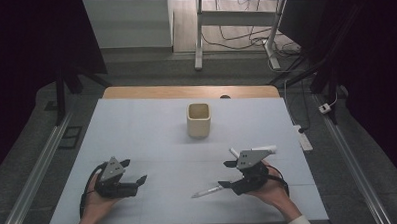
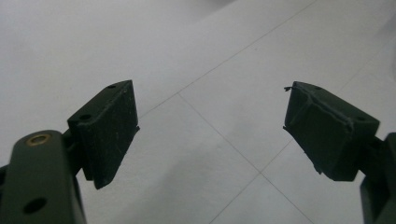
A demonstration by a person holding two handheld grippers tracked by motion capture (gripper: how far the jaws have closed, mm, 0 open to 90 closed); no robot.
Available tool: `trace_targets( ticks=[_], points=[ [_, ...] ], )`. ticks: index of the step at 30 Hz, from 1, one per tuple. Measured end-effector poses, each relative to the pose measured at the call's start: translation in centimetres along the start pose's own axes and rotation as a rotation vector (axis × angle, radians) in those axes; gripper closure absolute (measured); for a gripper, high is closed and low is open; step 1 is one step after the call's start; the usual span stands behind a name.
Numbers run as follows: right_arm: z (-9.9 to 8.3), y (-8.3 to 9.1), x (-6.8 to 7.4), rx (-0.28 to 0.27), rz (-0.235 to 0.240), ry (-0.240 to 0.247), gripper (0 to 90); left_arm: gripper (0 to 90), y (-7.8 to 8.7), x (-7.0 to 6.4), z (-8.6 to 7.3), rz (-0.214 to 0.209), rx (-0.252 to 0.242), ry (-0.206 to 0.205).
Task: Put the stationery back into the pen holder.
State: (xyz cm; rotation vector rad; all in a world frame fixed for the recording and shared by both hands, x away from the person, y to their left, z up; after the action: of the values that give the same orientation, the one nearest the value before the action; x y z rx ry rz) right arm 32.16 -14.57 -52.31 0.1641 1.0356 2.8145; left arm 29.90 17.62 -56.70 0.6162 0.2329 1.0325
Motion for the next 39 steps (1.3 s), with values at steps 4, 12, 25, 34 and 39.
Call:
trace_targets(
  ticks=[4, 12, 25, 34, 39],
  points=[
    [0.3, -0.5, 0.2, 0.015, 0.02, 0.005, 32.4, 17.6, -0.1, -0.1, 0.0, -0.005, 0.0, -0.005],
    [1.1, -1.8, 0.6, 0.056, 0.051, 0.034, 30.8, 17.2, -0.1, -0.2, 0.0, -0.007, 0.001, -0.009],
    [1.4, -3.7, 0.9, 0.125, 0.111, 0.054, 30.9, 17.3, -0.2, -0.4, 0.0, -0.015, -0.001, -0.013],
    [2.0, -5.1, 1.3, 0.213, 0.162, 0.092, 32.1, 17.0, -0.2, -0.4, 0.0, -0.015, -0.001, -0.012],
    [2.2, -6.0, 1.2, 0.255, 0.183, 0.108, 32.8, 16.6, -0.2, -0.3, -0.1, -0.013, -0.002, -0.012]
  ],
)
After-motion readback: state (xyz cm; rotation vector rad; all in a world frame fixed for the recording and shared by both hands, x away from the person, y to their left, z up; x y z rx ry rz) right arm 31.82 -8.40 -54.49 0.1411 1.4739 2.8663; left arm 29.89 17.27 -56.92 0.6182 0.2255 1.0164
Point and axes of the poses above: each handheld gripper's, and its own axes: y roughly backward along the jaws, z roughly out of its top, x roughly to its left, the point moved 8 cm from there along -y, roughly forward along the jaws, and after that the axes turned 9 degrees about z, right-handed, at the moved point
